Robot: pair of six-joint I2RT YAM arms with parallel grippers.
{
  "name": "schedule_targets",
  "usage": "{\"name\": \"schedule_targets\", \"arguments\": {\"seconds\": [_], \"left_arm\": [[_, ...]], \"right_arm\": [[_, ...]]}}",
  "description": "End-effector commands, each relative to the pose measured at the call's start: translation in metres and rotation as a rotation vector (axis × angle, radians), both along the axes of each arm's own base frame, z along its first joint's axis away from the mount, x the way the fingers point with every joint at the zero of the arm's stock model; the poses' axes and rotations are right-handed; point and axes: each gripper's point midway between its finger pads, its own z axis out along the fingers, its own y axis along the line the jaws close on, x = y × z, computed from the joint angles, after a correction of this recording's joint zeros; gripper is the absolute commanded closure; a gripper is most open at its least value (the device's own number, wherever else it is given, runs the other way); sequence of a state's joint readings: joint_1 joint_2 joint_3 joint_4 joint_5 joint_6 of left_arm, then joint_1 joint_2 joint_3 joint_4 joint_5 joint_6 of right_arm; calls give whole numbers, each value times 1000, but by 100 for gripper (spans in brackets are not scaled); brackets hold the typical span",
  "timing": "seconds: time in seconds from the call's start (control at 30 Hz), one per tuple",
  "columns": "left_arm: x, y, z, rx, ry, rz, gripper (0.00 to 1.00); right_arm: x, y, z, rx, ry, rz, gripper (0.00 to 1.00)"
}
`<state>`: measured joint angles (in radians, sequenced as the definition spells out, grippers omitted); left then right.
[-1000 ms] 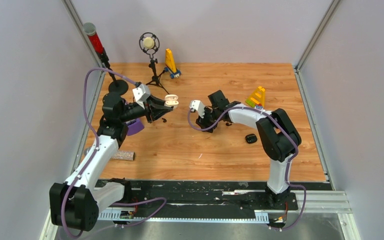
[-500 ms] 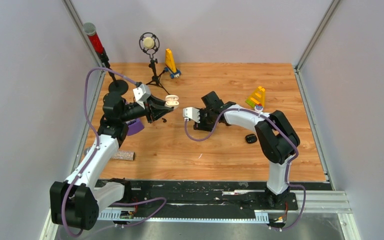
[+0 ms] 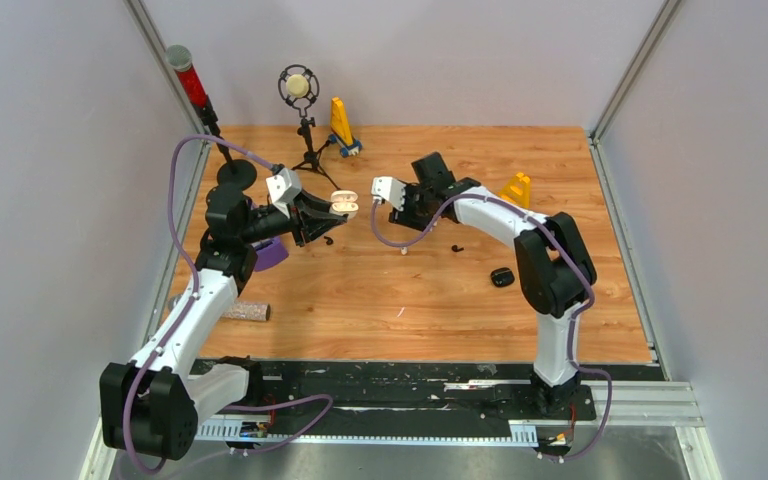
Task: Insert the wireless bluetooth earbuds into the charging case
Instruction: Pick up the earbud from the center of the board.
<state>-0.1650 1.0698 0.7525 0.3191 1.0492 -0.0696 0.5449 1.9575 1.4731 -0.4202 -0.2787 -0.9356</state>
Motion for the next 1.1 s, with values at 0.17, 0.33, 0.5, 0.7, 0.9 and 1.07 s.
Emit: {"name": "schedule_targets", "arguments": {"seconds": [0.17, 0.33, 0.5, 0.7, 0.9, 1.07], "left_arm": [[0, -1, 4, -4, -35, -15, 77], [-1, -1, 5, -3, -37, -16, 76], [0, -1, 4, -3, -35, -16, 77], [0, -2, 3, -2, -35, -18, 77], [-1, -2, 3, -1, -37, -18, 77], [-1, -3, 3, 0, -37, -22, 77]], "right_arm": [[-14, 29, -15, 123, 125, 2, 49], [-22, 33, -25, 108, 158, 21, 49], [-19, 31, -41, 75, 174, 3, 49], [-13, 29, -50, 39, 171, -23, 49], [-12, 17, -54, -9, 161, -51, 49], [-18, 3, -59, -42, 174, -60, 49]]}}
